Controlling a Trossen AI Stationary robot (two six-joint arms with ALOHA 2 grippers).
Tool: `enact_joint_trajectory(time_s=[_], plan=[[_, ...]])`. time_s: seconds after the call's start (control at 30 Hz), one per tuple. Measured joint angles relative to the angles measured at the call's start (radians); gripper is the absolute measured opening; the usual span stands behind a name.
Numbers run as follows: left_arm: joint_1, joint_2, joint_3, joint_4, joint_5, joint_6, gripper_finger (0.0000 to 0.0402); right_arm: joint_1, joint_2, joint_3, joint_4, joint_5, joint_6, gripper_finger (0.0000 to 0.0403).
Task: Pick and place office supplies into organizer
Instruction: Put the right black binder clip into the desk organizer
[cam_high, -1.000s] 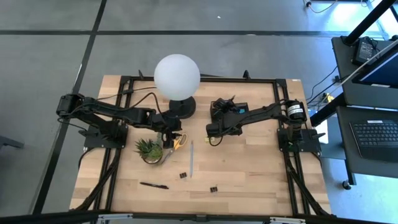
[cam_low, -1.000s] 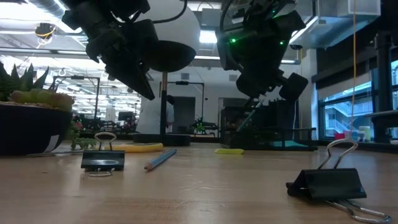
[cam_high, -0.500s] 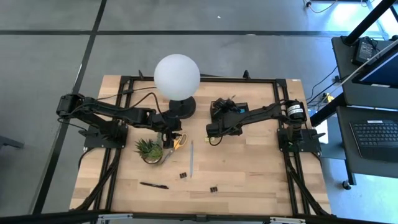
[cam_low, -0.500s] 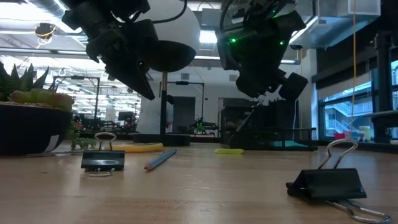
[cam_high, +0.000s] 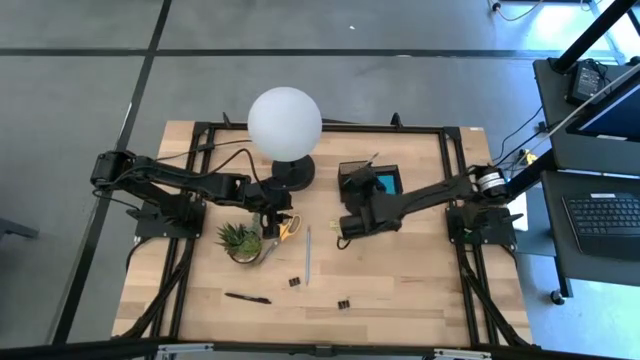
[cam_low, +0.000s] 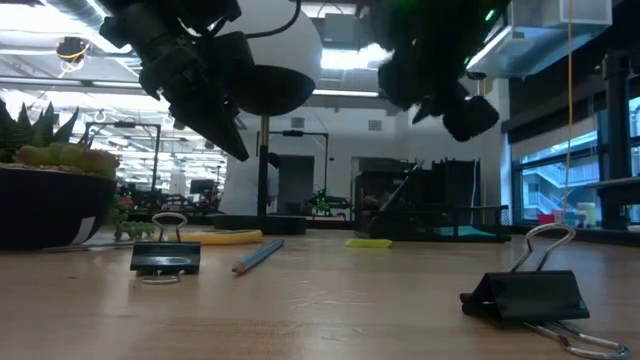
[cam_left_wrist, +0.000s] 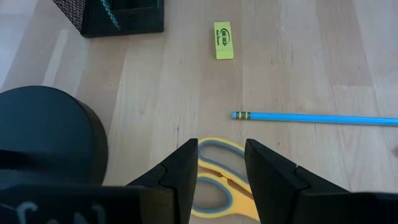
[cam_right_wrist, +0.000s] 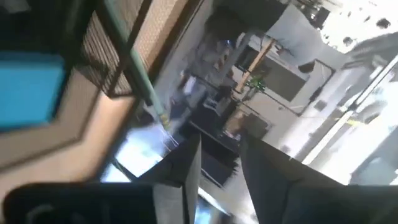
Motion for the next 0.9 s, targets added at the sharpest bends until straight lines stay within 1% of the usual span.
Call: enact_joint_trajectory(time_s=[0.03, 0.1, 0.2, 0.3, 0.4, 0.47, 0.53, 0.6, 0.9], plan=[[0.000, 0.000, 0.000, 0.000, 0.000, 0.000, 0.0127, 0.017, -0.014, 0.001, 0.000, -0.023, 0.040, 0.0115], [0.000, 0.000, 0.000, 0.000, 0.000, 0.000, 0.0127, 0.050, -0.037, 0.002, 0.003, -0.107, 0.115, 0.0115], [0.000, 0.000, 0.000, 0.002, 0.000, 0.000, 0.0127, 0.100, -0.057, 0.024, 0.005, -0.315, 0.243, 0.0115], [0.000, 0.000, 0.000, 0.003, 0.000, 0.000, 0.0127, 0.141, -0.060, 0.069, 0.033, -0.546, 0.377, 0.0115], [0.000, 0.000, 0.000, 0.007, 0.000, 0.000, 0.0127, 0.179, -0.060, 0.100, 0.132, -0.738, 0.477, 0.0115], [0.000, 0.000, 0.000, 0.008, 0.000, 0.000, 0.0127, 0.205, -0.060, 0.105, 0.232, -0.841, 0.507, 0.0115], [0.000, 0.000, 0.000, 0.014, 0.000, 0.000, 0.0127, 0.233, -0.060, 0.104, 0.319, -0.919, 0.491, 0.0115], [0.000, 0.000, 0.000, 0.019, 0.000, 0.000, 0.0127, 0.265, -0.060, 0.087, 0.425, -0.971, 0.460, 0.0115], [0.000, 0.000, 0.000, 0.029, 0.000, -0.010, 0.0127, 0.375, -0.058, -0.006, 0.741, -0.976, 0.456, 0.0115]])
